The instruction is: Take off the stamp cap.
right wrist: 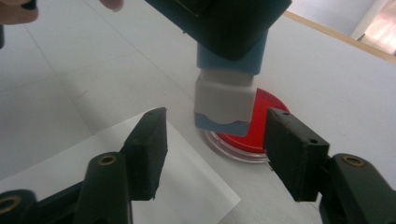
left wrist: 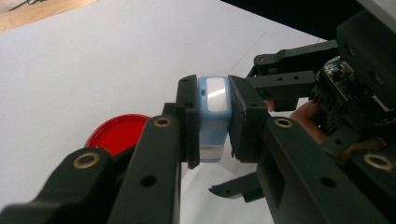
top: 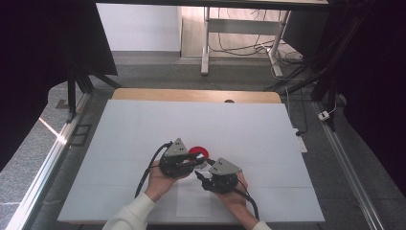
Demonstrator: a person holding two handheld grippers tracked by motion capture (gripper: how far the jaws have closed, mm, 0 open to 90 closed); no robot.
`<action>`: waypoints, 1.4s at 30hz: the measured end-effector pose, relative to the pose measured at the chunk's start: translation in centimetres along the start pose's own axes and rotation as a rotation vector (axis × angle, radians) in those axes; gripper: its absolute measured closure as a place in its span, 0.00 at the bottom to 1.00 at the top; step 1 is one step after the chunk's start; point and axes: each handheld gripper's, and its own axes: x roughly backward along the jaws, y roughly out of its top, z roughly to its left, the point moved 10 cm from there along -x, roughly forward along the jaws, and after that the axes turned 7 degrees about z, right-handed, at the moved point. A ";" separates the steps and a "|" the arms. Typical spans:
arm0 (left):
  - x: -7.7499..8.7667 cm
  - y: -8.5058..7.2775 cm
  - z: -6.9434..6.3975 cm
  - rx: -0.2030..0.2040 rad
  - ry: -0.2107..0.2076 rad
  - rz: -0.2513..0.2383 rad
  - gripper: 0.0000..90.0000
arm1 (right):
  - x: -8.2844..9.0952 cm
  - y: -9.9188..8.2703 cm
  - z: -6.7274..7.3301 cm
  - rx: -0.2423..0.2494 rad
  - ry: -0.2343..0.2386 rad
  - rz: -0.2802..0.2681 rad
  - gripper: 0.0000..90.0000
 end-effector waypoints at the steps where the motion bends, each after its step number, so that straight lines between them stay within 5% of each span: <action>1: 0.0 0.0 0.0 0.000 0.000 0.000 0.83 | 0.0 0.0 0.0 -0.002 -0.001 0.002 0.47; 19: -0.1 -0.1 0.1 0.001 0.004 -0.001 0.83 | -0.3 0.1 -0.4 -0.011 -0.032 0.010 0.63; 42: -0.2 -0.1 0.2 0.009 0.013 -0.005 0.83 | -0.5 0.1 -0.3 0.001 -0.055 0.015 0.70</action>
